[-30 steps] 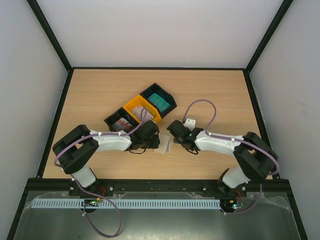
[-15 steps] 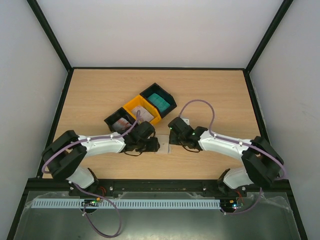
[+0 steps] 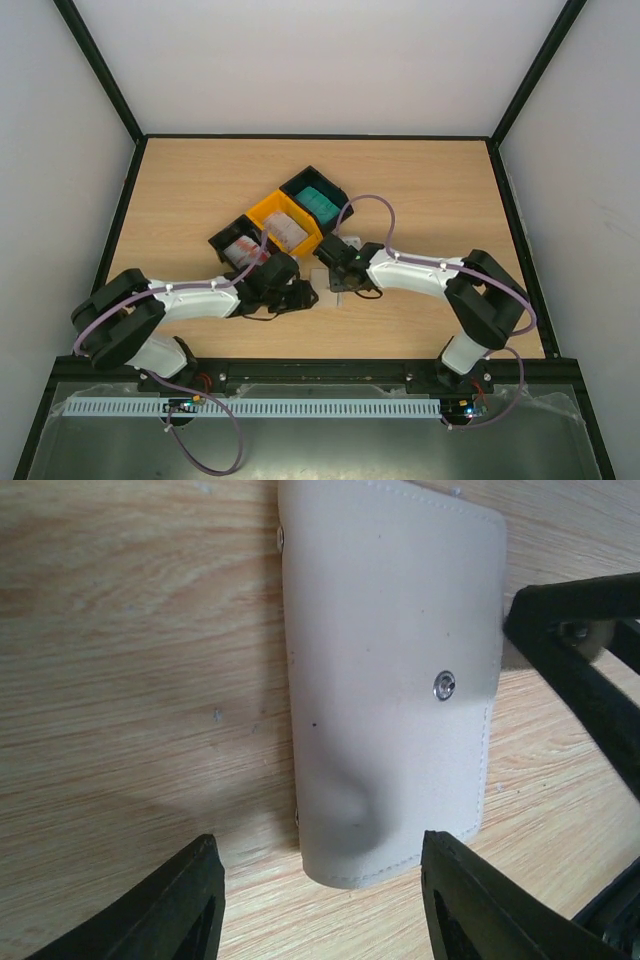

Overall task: Put the credit cards into the card holder
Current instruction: Close the card holder at the center of the board.

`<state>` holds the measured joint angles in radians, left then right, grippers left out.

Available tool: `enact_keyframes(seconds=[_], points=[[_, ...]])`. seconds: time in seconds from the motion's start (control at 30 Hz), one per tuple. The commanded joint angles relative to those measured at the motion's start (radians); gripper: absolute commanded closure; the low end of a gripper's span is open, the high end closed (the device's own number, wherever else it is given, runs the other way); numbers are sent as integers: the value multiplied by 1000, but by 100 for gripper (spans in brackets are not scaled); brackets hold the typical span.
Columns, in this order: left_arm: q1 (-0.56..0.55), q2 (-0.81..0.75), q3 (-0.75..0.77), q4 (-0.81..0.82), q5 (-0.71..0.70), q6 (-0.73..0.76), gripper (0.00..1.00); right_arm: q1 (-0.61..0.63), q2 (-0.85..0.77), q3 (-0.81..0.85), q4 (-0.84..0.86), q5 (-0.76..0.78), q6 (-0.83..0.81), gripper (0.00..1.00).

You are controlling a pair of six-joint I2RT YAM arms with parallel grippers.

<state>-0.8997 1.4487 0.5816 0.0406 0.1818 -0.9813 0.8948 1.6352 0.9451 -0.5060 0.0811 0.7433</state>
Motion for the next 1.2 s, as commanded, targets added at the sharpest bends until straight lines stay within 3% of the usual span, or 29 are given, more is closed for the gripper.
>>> enact_keyframes(seconds=[0.0,0.2,0.33,0.87,1.17], points=[[-12,-4,-30,103,18,-51,46,8,-35,14,-144,126,52,63],[-27,12,-31,126,-11,-66,50,7,-100,5,-141,119,92,74],[-30,34,-25,132,-17,-57,51,2,-88,9,-99,83,97,88],[-50,88,-12,131,-38,-70,53,0,-84,-30,-56,32,112,89],[-53,90,-10,127,-40,-70,55,0,-99,-48,-31,17,111,98]])
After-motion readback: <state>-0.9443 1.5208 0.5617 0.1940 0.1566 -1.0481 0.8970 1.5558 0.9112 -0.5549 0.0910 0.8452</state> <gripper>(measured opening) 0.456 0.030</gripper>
